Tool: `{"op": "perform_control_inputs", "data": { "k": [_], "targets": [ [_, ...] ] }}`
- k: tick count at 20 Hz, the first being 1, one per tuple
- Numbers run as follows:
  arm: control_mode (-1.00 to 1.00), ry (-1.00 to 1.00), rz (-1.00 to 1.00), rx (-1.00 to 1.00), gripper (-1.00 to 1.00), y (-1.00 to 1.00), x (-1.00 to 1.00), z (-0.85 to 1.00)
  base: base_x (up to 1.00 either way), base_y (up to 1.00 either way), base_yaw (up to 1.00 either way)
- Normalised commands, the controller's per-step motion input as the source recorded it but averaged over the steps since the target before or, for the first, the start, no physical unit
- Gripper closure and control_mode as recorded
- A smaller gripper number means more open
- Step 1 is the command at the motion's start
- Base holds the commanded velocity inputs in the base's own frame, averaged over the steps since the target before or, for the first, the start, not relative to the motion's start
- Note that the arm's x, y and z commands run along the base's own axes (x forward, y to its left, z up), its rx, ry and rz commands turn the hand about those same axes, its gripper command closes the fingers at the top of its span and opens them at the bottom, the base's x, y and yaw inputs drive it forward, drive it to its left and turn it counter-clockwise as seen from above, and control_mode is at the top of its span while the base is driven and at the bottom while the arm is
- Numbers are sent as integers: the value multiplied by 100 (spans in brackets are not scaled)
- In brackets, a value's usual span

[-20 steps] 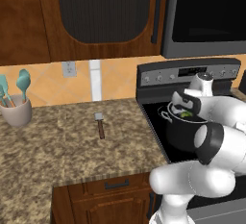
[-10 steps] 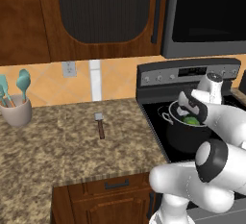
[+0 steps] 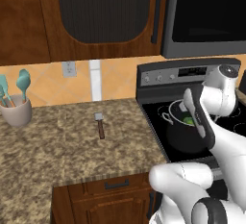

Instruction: Put the onion and broccoli in the pot. Retrieve the spatula and lightly stir the vegetables in the pot.

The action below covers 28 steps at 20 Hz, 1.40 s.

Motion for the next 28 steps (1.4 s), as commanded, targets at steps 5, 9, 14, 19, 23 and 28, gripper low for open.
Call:
{"op": "perform_control_inputs", "data": {
  "k": [5,9,14,19,23,28],
  "targets": [
    [-100,1,43,-20,-100,100,-32,76,0,0,0],
    [-100,0,61,-30,-100,100,-35,34,0,0,0],
    [-100,0,70,-31,-100,93,-34,2,0,0,0],
    [-100,0,77,-29,-100,59,-3,-25,0,0,0],
    [-100,0,74,-34,-100,30,6,-31,0,0,0],
    [-100,-4,68,-51,-100,33,4,-27,0,0,0]
  ]
}}
